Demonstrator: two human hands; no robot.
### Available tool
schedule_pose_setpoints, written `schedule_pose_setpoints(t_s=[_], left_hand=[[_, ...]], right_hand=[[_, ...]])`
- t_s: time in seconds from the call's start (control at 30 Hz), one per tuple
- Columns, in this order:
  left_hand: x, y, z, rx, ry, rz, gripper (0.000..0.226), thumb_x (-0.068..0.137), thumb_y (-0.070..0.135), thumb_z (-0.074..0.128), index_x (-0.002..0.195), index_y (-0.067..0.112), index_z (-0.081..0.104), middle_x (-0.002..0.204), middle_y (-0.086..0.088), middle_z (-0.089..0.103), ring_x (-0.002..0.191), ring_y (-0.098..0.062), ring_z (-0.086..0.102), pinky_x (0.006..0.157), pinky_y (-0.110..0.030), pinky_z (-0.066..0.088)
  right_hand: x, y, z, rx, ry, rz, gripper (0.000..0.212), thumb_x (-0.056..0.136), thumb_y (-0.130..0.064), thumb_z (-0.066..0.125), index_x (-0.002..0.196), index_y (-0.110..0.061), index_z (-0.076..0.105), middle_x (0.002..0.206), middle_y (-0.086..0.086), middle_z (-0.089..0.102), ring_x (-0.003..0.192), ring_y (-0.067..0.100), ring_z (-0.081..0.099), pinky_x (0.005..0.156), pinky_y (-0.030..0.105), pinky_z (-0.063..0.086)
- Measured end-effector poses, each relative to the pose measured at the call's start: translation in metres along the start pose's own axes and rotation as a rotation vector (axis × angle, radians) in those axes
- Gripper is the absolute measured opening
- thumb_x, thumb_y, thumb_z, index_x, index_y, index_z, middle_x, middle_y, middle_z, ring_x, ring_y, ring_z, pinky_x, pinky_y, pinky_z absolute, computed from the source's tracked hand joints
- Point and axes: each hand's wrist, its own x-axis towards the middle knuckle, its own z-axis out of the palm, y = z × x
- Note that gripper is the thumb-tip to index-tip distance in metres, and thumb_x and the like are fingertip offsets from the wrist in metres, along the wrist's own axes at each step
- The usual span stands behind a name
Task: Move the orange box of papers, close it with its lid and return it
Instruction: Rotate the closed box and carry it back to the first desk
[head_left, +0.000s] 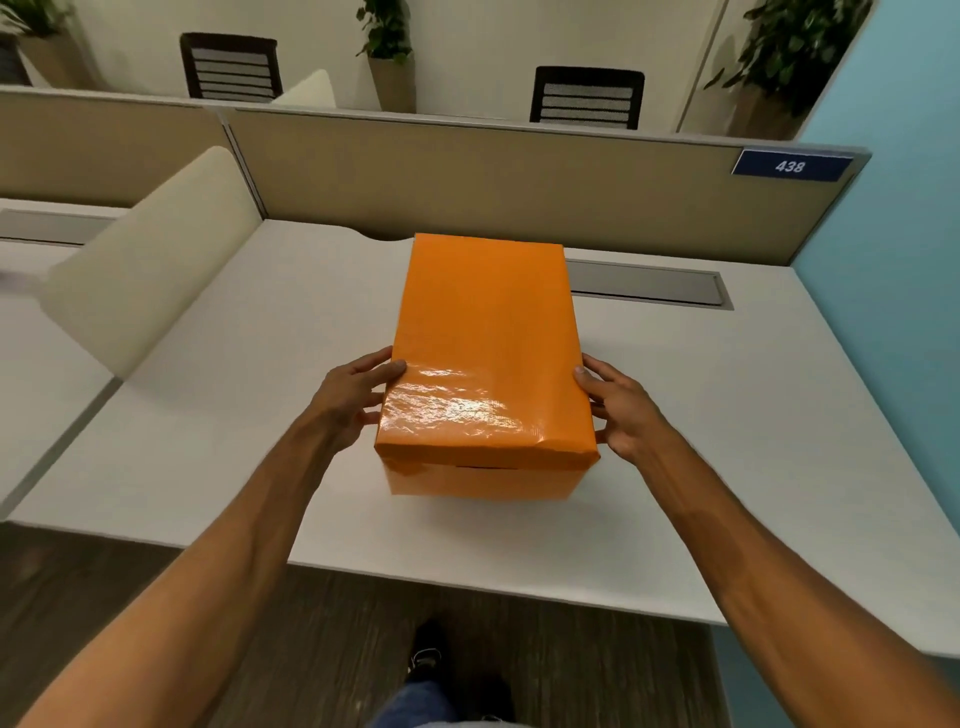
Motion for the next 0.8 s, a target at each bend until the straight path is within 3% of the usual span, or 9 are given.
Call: schedule_pose_setpoints(t_s=[0.2,0.4,0.53,0.67,0.8], left_hand=[[0.019,0.028,-0.044,0.032,0.018,0.035,0.056,0.09,0.037,0.067,0.143,0.026,0.053,0.13,-0.005,0.064,0.11,-0.033,0.064,0.079,-0.044,0.057],[0.058,0.058,-0.106,0.064,0.0,0.033,0.071,0.077,0.038,0.078,0.143,0.028,0.052,0.13,-0.004,0.064,0.113,-0.033,0.064,0.088,-0.05,0.056],[0.096,0.073,-0.154,0.054,-0.003,0.02,0.082,0.066,0.041,0.081,0.142,0.031,0.053,0.126,-0.003,0.066,0.108,-0.03,0.066,0.077,-0.044,0.059],[0.141,0.09,-0.207,0.036,-0.019,0.005,0.08,0.068,0.039,0.082,0.142,0.032,0.053,0.127,-0.003,0.067,0.109,-0.031,0.067,0.075,-0.043,0.059],[0.182,0.109,-0.255,0.04,-0.027,-0.03,0.063,0.081,0.03,0.077,0.14,0.031,0.055,0.127,-0.004,0.066,0.11,-0.032,0.066,0.078,-0.043,0.059]], right_hand=[[0.026,-0.021,0.047,-0.004,-0.055,-0.018,0.055,0.087,-0.041,0.068,0.14,-0.036,0.051,0.127,-0.002,0.061,0.11,0.027,0.06,0.078,0.056,0.052],[0.063,-0.039,0.111,-0.006,-0.077,-0.026,0.054,0.09,-0.041,0.065,0.142,-0.036,0.049,0.133,0.0,0.058,0.115,0.03,0.058,0.081,0.057,0.051],[0.095,-0.05,0.165,-0.001,-0.078,-0.031,0.056,0.089,-0.04,0.067,0.142,-0.035,0.05,0.132,-0.001,0.059,0.115,0.03,0.058,0.079,0.056,0.051],[0.131,-0.061,0.219,0.009,-0.066,-0.026,0.057,0.088,-0.039,0.068,0.142,-0.034,0.05,0.132,0.0,0.06,0.118,0.031,0.058,0.085,0.059,0.051],[0.163,-0.073,0.272,0.007,-0.046,-0.015,0.057,0.087,-0.039,0.069,0.141,-0.035,0.051,0.131,-0.001,0.06,0.117,0.032,0.058,0.084,0.059,0.051]])
